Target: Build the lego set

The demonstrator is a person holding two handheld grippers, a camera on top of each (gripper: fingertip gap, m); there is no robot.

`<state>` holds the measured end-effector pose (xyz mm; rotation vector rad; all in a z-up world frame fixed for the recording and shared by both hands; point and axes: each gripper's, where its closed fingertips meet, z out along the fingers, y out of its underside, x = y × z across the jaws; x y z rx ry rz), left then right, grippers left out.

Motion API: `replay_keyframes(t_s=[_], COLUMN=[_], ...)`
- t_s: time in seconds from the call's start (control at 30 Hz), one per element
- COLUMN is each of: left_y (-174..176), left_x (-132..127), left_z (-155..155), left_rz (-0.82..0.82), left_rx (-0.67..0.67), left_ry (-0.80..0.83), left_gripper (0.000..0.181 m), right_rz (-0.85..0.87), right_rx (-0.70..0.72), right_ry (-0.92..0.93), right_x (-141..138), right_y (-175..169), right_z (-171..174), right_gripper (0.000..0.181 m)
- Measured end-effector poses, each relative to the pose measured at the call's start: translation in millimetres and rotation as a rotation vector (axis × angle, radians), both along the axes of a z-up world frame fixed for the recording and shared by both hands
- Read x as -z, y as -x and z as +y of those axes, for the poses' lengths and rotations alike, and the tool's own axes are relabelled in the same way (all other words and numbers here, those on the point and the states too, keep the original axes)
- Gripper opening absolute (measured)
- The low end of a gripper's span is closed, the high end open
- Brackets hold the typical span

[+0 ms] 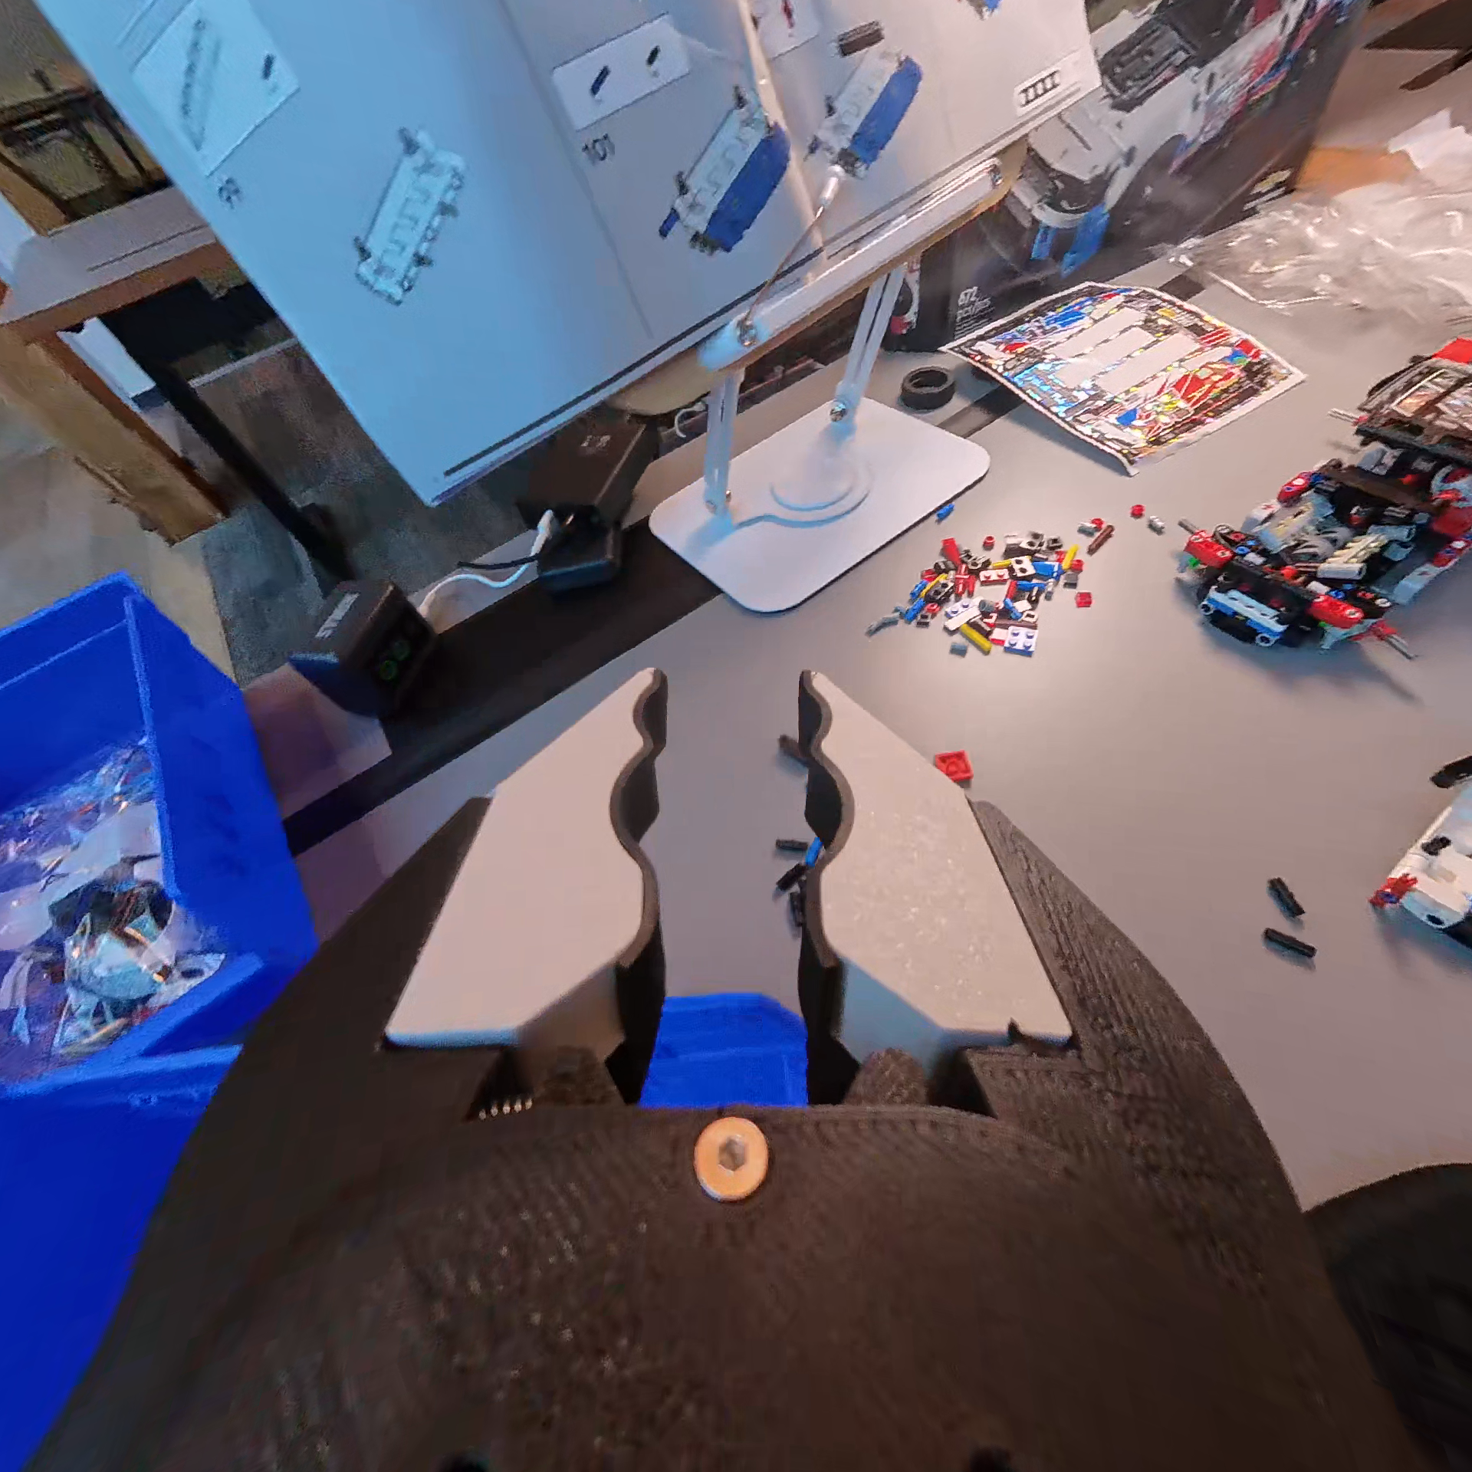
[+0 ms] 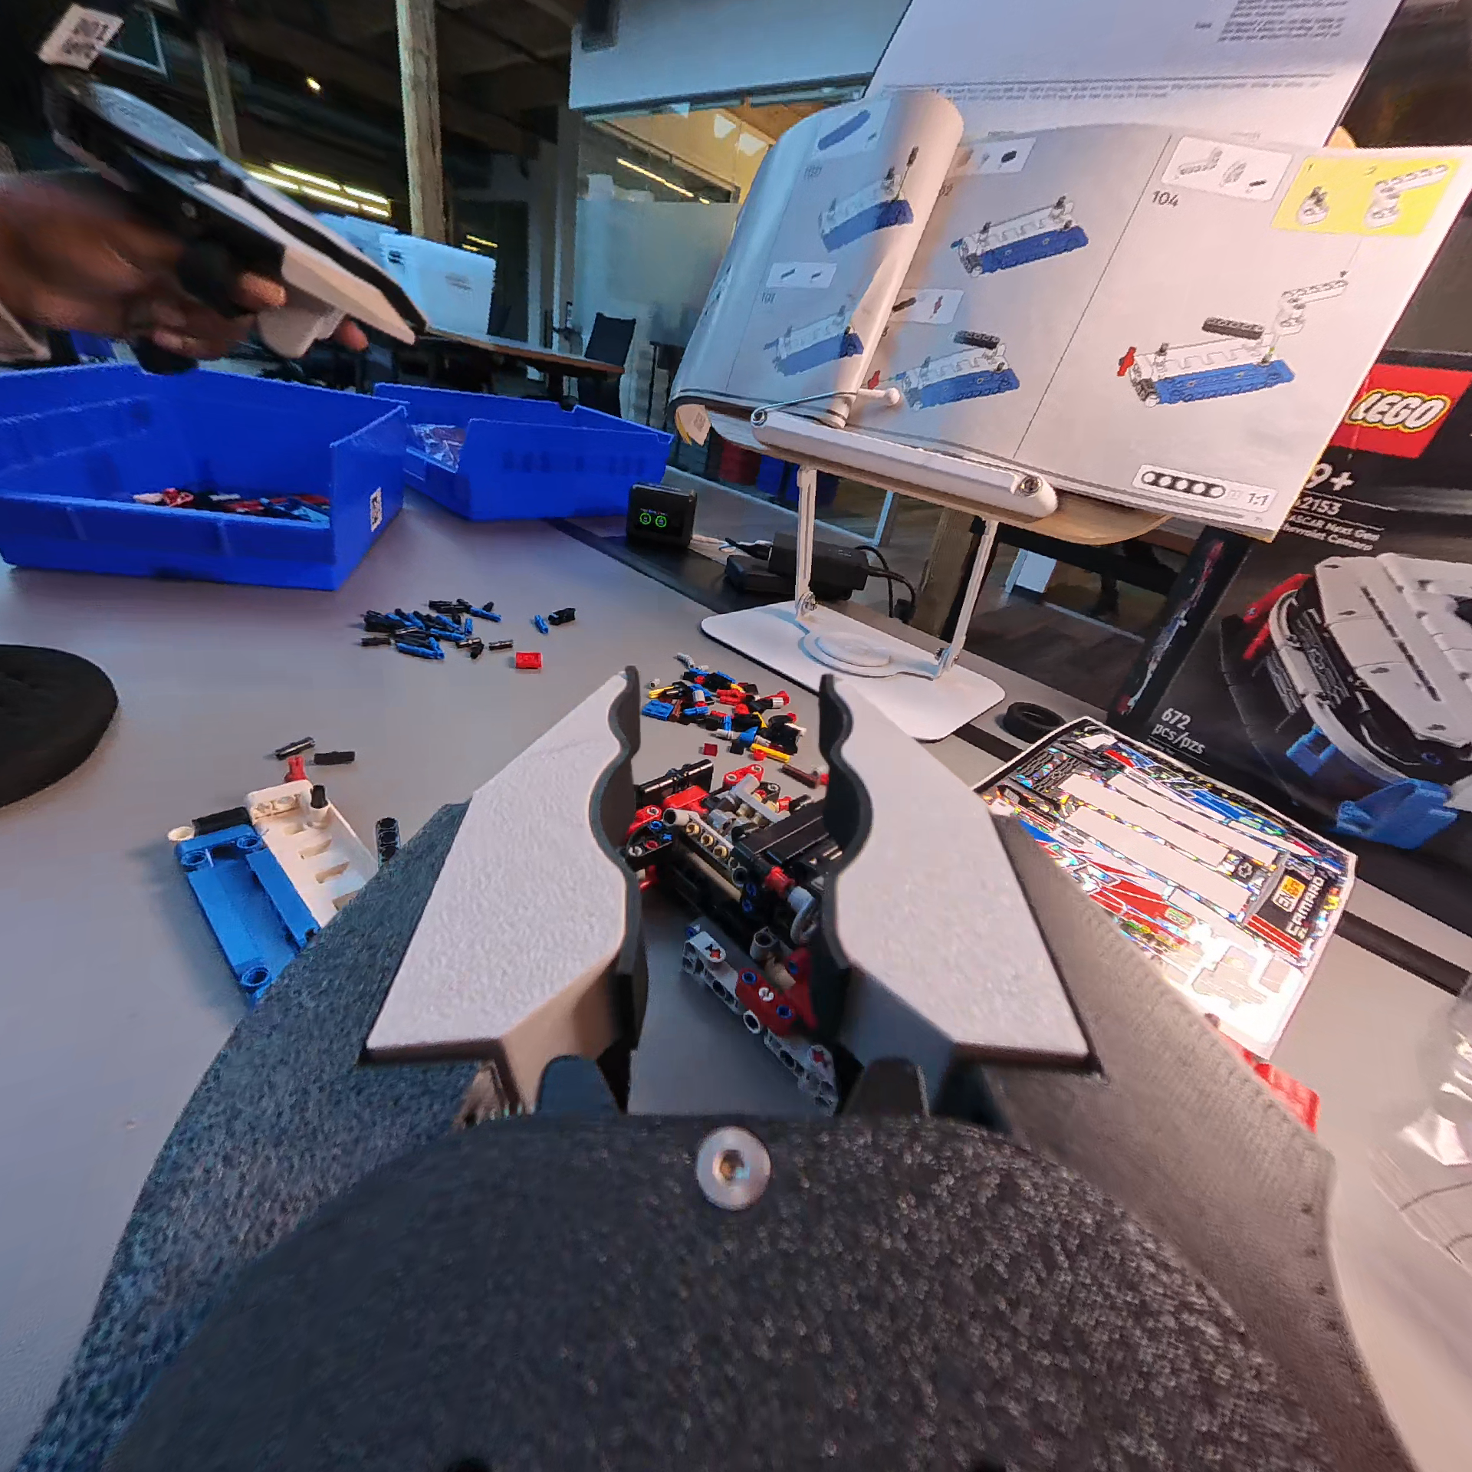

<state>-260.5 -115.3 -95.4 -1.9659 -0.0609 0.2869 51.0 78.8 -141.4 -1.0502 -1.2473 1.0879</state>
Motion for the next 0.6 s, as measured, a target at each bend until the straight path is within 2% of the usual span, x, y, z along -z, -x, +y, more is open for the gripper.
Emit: replay_keyframes(t_s=[0.17, 0.4, 0.47, 0.6], left_y=[23.6, 51.3, 59.0, 73.5], left_x=[17.9, 32.3, 40.3, 69.1], left_z=[-35.7, -87.1, -102.8, -137.0], left_rz=[-0.023, -0.034, -0.04, -0.078], left_rx=[-0.082, -0.185, -0.212, -0.251], left_ry=[0.014, 0.05, 0.094, 0.285], left_gripper=[0.036, 0.038, 0.037, 0.039], right_rz=[-0.004, -0.038, -0.049, -0.066], right_rx=[0.001, -0.018, -0.026, -0.049], right_ry=[0.001, -0.015, -0.008, 0.001], right_x=[1.4, 8.7, 10.9, 14.9], right_y=[1.2, 4.0, 4.8, 6.5], right_z=[0.5, -3.8, -4.8, -8.5], right_gripper=[0.047, 0.041, 0.039, 0.032])
